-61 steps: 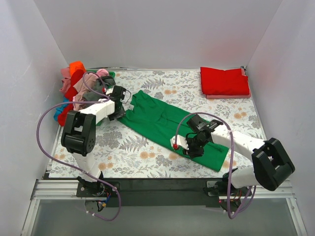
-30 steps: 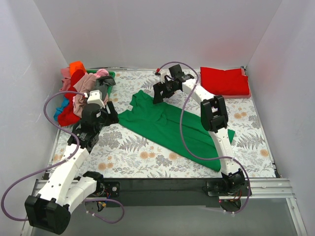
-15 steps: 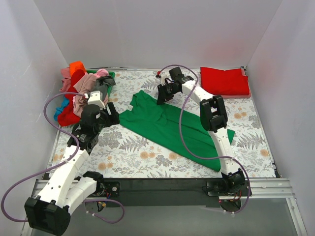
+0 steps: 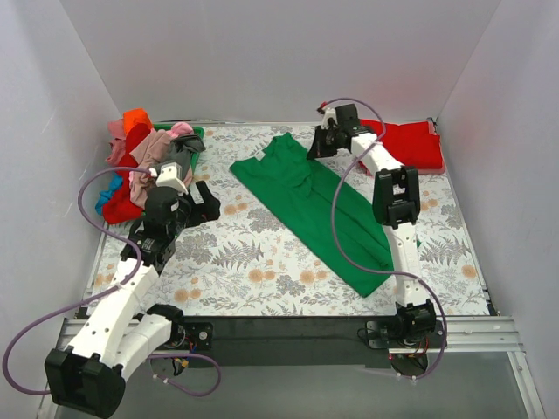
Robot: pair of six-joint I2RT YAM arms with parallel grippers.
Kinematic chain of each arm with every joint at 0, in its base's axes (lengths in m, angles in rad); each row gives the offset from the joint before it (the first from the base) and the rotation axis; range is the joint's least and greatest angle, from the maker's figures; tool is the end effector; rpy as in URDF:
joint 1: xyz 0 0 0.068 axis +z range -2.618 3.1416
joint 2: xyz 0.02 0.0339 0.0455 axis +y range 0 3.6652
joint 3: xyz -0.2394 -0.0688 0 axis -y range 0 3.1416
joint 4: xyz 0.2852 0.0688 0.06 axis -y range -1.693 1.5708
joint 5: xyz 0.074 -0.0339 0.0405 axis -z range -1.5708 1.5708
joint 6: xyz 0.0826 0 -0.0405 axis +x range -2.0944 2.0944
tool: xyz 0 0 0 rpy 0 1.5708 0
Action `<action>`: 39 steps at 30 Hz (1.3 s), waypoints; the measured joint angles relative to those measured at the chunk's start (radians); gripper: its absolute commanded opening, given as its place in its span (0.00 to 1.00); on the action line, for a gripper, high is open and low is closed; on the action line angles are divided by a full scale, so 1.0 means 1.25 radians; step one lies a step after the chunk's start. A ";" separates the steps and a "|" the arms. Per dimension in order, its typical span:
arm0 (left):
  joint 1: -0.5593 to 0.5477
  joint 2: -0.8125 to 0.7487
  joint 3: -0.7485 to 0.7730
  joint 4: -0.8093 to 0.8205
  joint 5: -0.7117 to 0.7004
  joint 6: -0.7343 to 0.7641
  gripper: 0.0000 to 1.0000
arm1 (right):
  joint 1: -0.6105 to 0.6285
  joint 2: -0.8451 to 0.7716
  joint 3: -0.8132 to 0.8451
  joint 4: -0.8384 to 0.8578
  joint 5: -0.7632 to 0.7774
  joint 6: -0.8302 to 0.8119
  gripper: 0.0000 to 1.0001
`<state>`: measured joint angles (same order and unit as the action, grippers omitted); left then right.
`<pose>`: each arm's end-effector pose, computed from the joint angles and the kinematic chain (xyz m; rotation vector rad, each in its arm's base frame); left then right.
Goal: Fold and stack the t-shirts
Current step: Fold the tshirt
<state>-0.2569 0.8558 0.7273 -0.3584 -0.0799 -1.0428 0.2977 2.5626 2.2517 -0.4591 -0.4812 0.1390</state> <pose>0.2839 -0.0678 0.2441 -0.8649 1.9524 -0.7098 0.5776 0.2172 0.1119 -0.4293 2.3217 0.7778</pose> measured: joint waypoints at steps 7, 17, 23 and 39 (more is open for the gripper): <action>0.002 0.124 -0.003 0.038 0.202 -0.054 0.90 | -0.076 -0.013 -0.003 0.038 -0.029 -0.026 0.39; -0.286 0.329 0.011 0.152 0.389 -0.164 0.80 | -0.038 -0.443 -0.339 -0.048 0.014 -0.300 0.98; -0.520 0.458 -0.003 0.248 0.317 -0.375 0.80 | -0.121 -0.835 -0.664 -0.026 -0.015 -0.471 0.98; -0.638 0.781 0.249 0.162 0.108 -0.761 0.63 | -0.364 -1.157 -1.161 0.073 -0.228 -0.533 0.98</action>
<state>-1.0546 1.8324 1.0389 -0.1562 0.0551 -1.9942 -0.1574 1.1160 0.8009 -0.3676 -0.7666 -0.5278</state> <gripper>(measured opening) 0.657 0.984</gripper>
